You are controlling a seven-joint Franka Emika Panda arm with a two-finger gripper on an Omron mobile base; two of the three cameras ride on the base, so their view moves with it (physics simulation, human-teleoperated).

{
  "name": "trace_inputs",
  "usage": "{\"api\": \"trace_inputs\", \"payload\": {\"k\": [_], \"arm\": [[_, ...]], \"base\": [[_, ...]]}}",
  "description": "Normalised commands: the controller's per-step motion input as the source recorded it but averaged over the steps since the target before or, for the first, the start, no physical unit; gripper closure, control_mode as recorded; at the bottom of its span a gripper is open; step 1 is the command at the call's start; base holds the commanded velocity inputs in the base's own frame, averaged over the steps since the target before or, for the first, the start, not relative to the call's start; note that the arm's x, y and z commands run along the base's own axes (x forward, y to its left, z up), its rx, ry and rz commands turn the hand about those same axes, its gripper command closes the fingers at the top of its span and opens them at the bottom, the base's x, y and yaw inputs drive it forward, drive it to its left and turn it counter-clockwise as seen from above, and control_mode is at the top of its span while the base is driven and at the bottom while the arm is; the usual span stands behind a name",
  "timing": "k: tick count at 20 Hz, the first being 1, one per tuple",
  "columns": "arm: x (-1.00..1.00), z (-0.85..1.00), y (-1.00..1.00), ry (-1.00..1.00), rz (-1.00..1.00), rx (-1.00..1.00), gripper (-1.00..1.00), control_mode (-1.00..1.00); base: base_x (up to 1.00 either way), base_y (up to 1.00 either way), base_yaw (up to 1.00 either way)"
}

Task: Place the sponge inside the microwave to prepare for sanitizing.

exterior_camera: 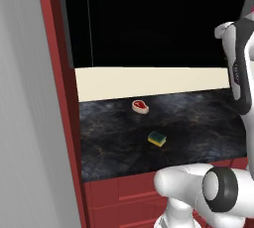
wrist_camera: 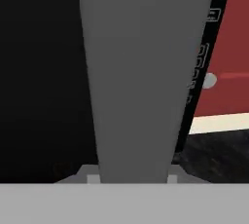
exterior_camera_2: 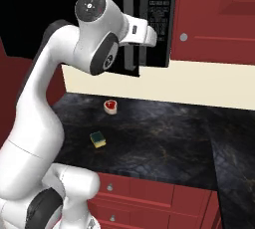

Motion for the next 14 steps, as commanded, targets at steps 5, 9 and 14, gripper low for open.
{"api": "trace_inputs", "payload": {"k": [5, 9, 14], "arm": [[-0.70, 0.00, 0.47, 0.00, -0.45, -0.26, 1.00, -1.00], [-0.68, -0.11, 0.26, -0.01, -0.52, -0.08, 1.00, -1.00], [-0.82, -0.07, 0.17, -0.11, -0.49, 0.02, 1.00, -1.00]], "base": [[0.00, 0.00, 0.00], [0.00, 0.00, 0.00], [0.00, 0.00, 0.00]]}}
